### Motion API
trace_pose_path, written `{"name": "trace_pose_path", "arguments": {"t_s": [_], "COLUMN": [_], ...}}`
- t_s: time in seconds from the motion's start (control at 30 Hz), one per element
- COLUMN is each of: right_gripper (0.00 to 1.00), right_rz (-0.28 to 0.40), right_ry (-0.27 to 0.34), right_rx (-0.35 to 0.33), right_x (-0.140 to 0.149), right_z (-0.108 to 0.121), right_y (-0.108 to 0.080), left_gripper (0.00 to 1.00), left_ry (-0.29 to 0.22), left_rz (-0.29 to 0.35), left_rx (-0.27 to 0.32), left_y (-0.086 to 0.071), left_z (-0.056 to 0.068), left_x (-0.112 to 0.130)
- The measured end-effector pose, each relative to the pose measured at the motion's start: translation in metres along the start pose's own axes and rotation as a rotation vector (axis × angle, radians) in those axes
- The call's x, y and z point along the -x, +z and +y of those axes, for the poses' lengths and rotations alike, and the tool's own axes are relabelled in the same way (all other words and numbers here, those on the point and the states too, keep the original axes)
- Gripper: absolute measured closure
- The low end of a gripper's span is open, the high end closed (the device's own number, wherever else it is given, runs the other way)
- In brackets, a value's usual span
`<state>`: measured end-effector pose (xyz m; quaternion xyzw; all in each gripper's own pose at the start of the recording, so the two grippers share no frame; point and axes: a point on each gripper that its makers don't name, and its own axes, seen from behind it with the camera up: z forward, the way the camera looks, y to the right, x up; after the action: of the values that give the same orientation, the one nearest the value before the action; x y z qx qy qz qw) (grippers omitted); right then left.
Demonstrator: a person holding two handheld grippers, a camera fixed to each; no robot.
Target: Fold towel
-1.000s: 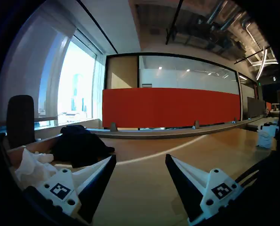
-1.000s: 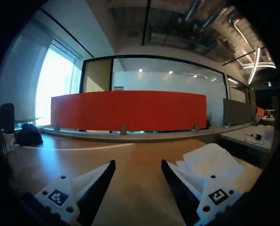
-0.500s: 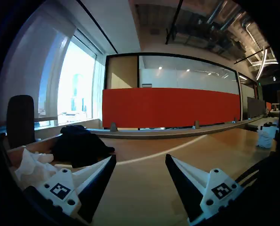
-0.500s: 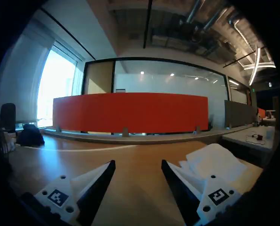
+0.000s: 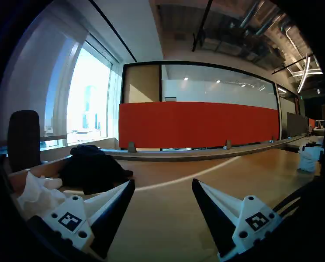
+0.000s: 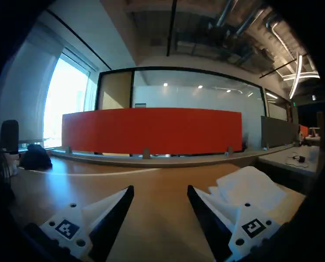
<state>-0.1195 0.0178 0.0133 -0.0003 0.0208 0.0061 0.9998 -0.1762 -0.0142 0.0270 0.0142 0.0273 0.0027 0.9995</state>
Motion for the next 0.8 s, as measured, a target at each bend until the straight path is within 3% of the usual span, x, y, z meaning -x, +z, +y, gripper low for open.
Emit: {"name": "trace_pose_path", "arguments": {"t_s": [0.47,0.8], "right_gripper": [0.05,0.0], "right_rz": [0.0,0.0], "right_ry": [0.0,0.001], "right_rx": [0.002,0.002], "right_x": [0.0015,0.0022], "right_z": [0.0014,0.0007], "right_y": [-0.0004,-0.0006], "left_gripper": [0.03,0.03], "left_ry": [0.0,0.0], "left_rz": [0.0,0.0], "left_rx": [0.0,0.0], "left_y": [0.0003,-0.0002], "left_z": [0.0001,0.0], "left_x": [-0.0005,-0.0001]}}
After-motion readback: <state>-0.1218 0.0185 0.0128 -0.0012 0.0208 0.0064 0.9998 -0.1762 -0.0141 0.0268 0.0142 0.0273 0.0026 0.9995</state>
